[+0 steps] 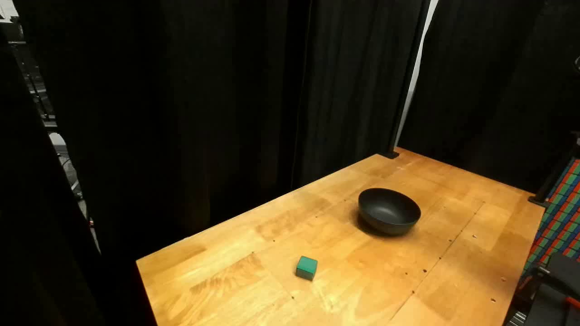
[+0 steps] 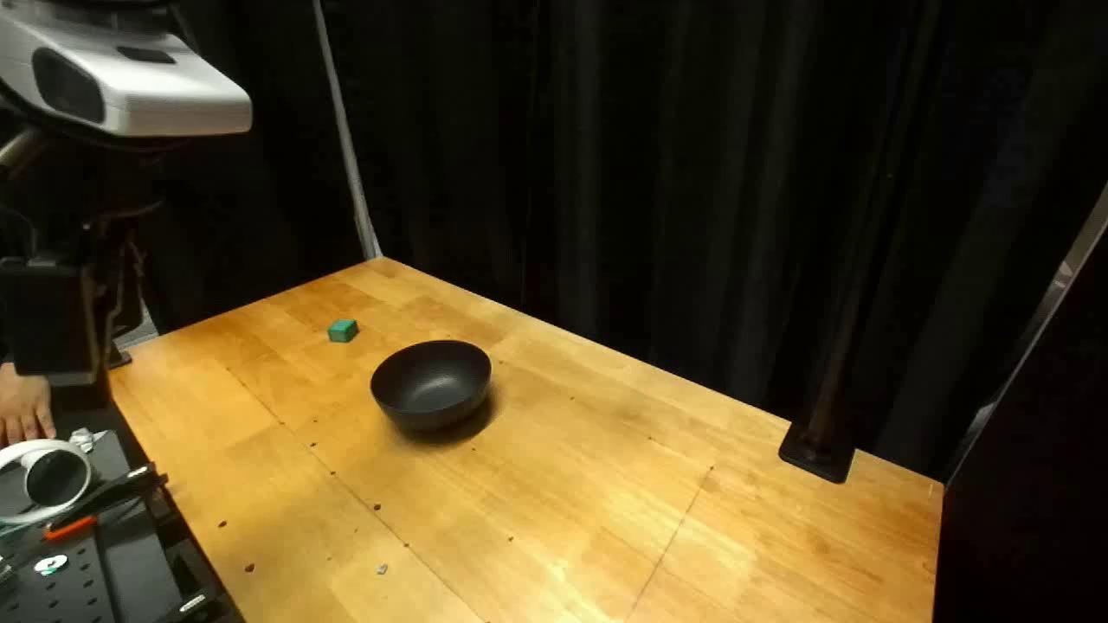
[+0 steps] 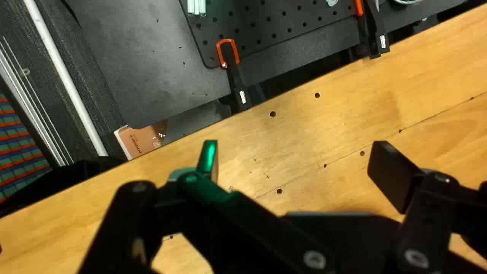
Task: Put the green cube in the black bowl
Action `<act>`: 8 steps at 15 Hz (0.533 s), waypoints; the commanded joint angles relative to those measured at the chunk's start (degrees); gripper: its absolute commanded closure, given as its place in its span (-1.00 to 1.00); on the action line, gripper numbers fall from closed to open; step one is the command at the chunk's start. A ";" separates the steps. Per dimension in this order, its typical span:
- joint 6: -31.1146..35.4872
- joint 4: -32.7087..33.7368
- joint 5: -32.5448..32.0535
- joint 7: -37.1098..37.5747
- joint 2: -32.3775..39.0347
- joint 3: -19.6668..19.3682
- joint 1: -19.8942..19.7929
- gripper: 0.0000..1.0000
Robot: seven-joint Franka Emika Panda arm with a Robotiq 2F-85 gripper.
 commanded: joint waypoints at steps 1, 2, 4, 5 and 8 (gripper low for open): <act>-0.10 0.13 0.23 -0.24 0.07 0.44 -0.47 -1.00; -0.10 0.15 0.23 -0.25 0.05 0.43 -0.47 -1.00; -0.10 0.16 0.23 -0.24 0.03 0.44 -0.47 -1.00; 3.85 -0.50 0.26 2.99 -0.34 1.54 -0.95 -1.00; 16.97 -2.44 1.42 9.45 1.81 9.47 4.07 -1.00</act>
